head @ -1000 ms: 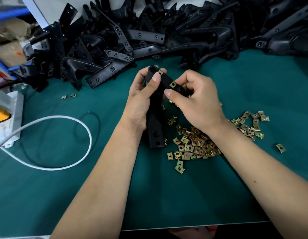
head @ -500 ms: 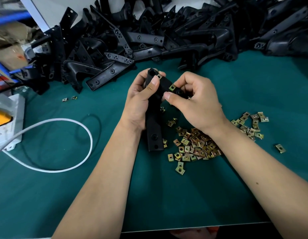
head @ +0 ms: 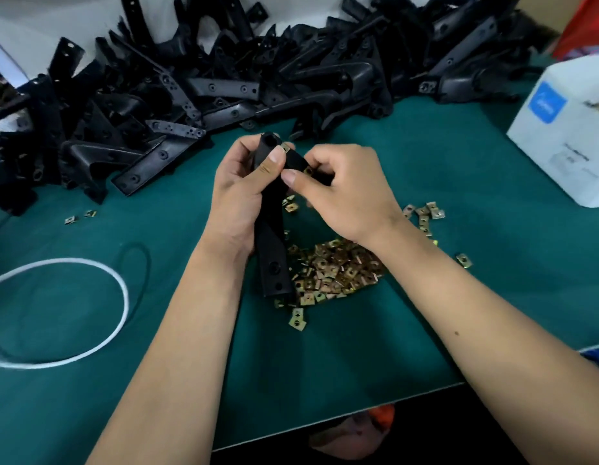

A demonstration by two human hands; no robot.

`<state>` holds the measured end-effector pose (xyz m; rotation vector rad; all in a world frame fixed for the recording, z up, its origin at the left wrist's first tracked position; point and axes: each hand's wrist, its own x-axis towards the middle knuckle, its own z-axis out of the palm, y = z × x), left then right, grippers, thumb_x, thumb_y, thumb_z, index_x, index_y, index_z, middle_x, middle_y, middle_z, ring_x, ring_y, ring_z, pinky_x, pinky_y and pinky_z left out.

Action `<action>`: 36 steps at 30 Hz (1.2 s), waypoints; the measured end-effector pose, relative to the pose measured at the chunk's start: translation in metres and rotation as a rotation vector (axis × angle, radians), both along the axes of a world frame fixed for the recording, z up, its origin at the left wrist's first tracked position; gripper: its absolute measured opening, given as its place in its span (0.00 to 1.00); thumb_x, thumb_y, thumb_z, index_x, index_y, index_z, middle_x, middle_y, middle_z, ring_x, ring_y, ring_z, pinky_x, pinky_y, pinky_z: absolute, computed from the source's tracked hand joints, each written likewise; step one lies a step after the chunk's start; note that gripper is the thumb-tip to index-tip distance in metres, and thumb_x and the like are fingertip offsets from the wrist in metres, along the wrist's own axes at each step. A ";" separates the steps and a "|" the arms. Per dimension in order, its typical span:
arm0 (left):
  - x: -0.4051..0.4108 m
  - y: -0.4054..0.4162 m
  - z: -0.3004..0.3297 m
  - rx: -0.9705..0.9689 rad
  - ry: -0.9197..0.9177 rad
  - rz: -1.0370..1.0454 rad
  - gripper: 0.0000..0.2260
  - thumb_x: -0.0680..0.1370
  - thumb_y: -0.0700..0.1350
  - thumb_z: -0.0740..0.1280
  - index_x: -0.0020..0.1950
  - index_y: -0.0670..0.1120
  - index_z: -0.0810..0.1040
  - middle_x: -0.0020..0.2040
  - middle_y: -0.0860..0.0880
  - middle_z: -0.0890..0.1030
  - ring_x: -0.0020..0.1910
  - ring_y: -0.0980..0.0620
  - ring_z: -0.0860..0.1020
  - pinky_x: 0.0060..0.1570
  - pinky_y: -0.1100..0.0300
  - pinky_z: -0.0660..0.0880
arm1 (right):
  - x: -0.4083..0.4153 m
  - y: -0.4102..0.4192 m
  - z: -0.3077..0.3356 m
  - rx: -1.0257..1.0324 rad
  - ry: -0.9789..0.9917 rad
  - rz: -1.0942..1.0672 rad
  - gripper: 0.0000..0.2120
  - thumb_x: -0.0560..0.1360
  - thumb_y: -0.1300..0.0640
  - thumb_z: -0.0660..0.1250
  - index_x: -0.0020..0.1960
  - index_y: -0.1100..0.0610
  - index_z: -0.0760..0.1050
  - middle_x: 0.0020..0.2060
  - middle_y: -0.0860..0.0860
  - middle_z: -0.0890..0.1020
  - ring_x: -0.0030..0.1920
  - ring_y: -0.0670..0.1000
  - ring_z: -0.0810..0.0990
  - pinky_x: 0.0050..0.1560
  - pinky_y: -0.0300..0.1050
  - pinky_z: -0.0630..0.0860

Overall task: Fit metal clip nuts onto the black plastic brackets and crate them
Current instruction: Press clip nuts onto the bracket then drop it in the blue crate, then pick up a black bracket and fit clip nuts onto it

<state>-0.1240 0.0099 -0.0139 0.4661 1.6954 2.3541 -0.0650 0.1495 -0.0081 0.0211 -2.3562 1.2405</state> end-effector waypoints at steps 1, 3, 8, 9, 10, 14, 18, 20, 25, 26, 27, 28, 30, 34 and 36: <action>0.005 0.015 0.005 -0.027 0.022 -0.015 0.04 0.82 0.37 0.67 0.50 0.44 0.76 0.50 0.44 0.80 0.44 0.50 0.79 0.45 0.58 0.80 | 0.009 0.013 0.004 -0.008 -0.001 -0.042 0.19 0.78 0.49 0.73 0.39 0.65 0.78 0.31 0.59 0.80 0.33 0.58 0.77 0.35 0.54 0.71; 0.014 0.045 0.016 -0.069 0.068 -0.040 0.03 0.82 0.37 0.68 0.50 0.44 0.77 0.49 0.44 0.80 0.45 0.50 0.79 0.45 0.56 0.81 | 0.027 0.037 0.012 -0.021 -0.009 -0.121 0.20 0.78 0.49 0.72 0.41 0.66 0.78 0.33 0.60 0.82 0.35 0.59 0.80 0.37 0.55 0.75; 0.074 0.161 0.040 -0.149 0.237 -0.193 0.04 0.80 0.36 0.70 0.53 0.39 0.76 0.46 0.38 0.80 0.46 0.49 0.78 0.54 0.48 0.79 | 0.108 0.128 0.027 -0.167 -0.049 -0.260 0.05 0.78 0.53 0.71 0.49 0.53 0.77 0.32 0.49 0.83 0.30 0.43 0.80 0.31 0.46 0.76; 0.100 0.188 0.043 -0.153 0.274 -0.239 0.04 0.80 0.36 0.70 0.53 0.39 0.76 0.45 0.41 0.79 0.45 0.51 0.77 0.52 0.54 0.77 | 0.135 0.148 0.027 -0.203 -0.035 -0.308 0.07 0.77 0.52 0.70 0.53 0.52 0.76 0.34 0.50 0.84 0.31 0.45 0.81 0.29 0.46 0.76; 0.125 0.211 0.045 -0.150 0.300 -0.279 0.05 0.80 0.36 0.70 0.53 0.39 0.76 0.44 0.45 0.78 0.43 0.54 0.76 0.50 0.61 0.75 | 0.159 0.164 0.025 -0.236 -0.004 -0.340 0.09 0.76 0.51 0.70 0.55 0.50 0.76 0.35 0.51 0.83 0.33 0.48 0.80 0.28 0.47 0.77; 0.233 0.293 0.030 -0.219 0.379 -0.528 0.12 0.78 0.39 0.74 0.59 0.39 0.76 0.47 0.50 0.79 0.46 0.56 0.76 0.50 0.67 0.72 | 0.275 0.216 -0.001 -0.491 0.156 -0.464 0.08 0.77 0.57 0.68 0.52 0.44 0.79 0.43 0.44 0.84 0.40 0.45 0.80 0.34 0.41 0.77; 0.297 0.347 -0.028 -0.571 0.527 -0.845 0.21 0.79 0.46 0.73 0.69 0.40 0.73 0.65 0.39 0.80 0.63 0.42 0.78 0.61 0.53 0.72 | 0.361 0.255 -0.070 -0.737 0.053 -0.856 0.08 0.79 0.58 0.67 0.51 0.45 0.81 0.41 0.45 0.86 0.34 0.45 0.82 0.31 0.39 0.75; 0.316 0.360 -0.068 -0.819 0.531 -0.979 0.23 0.82 0.51 0.69 0.71 0.40 0.71 0.70 0.37 0.77 0.68 0.39 0.75 0.65 0.50 0.71 | 0.387 0.268 -0.116 -0.791 -0.109 -1.044 0.07 0.81 0.59 0.66 0.47 0.49 0.80 0.37 0.48 0.84 0.30 0.46 0.81 0.33 0.40 0.73; 0.326 0.350 -0.156 -1.127 0.485 -1.226 0.21 0.82 0.54 0.66 0.68 0.40 0.75 0.69 0.38 0.77 0.68 0.39 0.75 0.62 0.52 0.72 | 0.409 0.277 -0.213 -0.842 -0.506 -1.218 0.03 0.81 0.62 0.69 0.48 0.60 0.79 0.42 0.62 0.81 0.34 0.54 0.81 0.41 0.52 0.81; 0.323 0.347 -0.168 -1.197 0.482 -1.248 0.23 0.83 0.56 0.66 0.69 0.41 0.74 0.69 0.39 0.76 0.68 0.39 0.75 0.61 0.52 0.72 | 0.412 0.277 -0.225 -0.770 -0.611 -1.234 0.04 0.80 0.60 0.70 0.50 0.61 0.80 0.45 0.63 0.82 0.39 0.57 0.82 0.46 0.55 0.81; 0.318 0.344 -0.176 -1.253 0.483 -1.252 0.23 0.83 0.57 0.65 0.70 0.41 0.73 0.69 0.40 0.76 0.67 0.39 0.75 0.61 0.52 0.72 | 0.415 0.278 -0.232 -0.686 -0.711 -1.259 0.10 0.79 0.56 0.72 0.54 0.62 0.81 0.49 0.63 0.84 0.46 0.59 0.83 0.51 0.55 0.80; 0.314 0.343 -0.182 -1.284 0.491 -1.236 0.23 0.83 0.57 0.65 0.69 0.42 0.74 0.69 0.40 0.76 0.67 0.39 0.75 0.61 0.51 0.72 | 0.417 0.278 -0.233 -0.606 -0.782 -1.305 0.16 0.78 0.53 0.73 0.61 0.63 0.80 0.55 0.62 0.84 0.53 0.60 0.83 0.56 0.54 0.79; 0.310 0.343 -0.183 -1.241 0.503 -1.162 0.18 0.82 0.54 0.66 0.64 0.42 0.78 0.64 0.41 0.80 0.64 0.40 0.77 0.61 0.51 0.74 | 0.421 0.281 -0.227 -0.479 -0.815 -1.400 0.21 0.77 0.53 0.73 0.67 0.62 0.78 0.60 0.60 0.83 0.62 0.61 0.81 0.61 0.52 0.76; 0.310 0.352 -0.137 -0.891 0.522 -0.936 0.05 0.80 0.44 0.70 0.52 0.45 0.84 0.53 0.48 0.86 0.55 0.47 0.82 0.59 0.52 0.78 | 0.402 0.286 -0.184 -0.231 -0.555 -1.448 0.10 0.77 0.59 0.69 0.55 0.58 0.85 0.49 0.57 0.87 0.55 0.59 0.84 0.59 0.52 0.80; 0.307 0.357 -0.096 -0.646 0.582 -0.773 0.04 0.79 0.40 0.69 0.48 0.47 0.84 0.46 0.52 0.86 0.47 0.50 0.83 0.54 0.52 0.79 | 0.383 0.281 -0.144 -0.109 -0.282 -1.442 0.08 0.77 0.59 0.68 0.53 0.56 0.85 0.45 0.53 0.87 0.47 0.55 0.85 0.55 0.50 0.81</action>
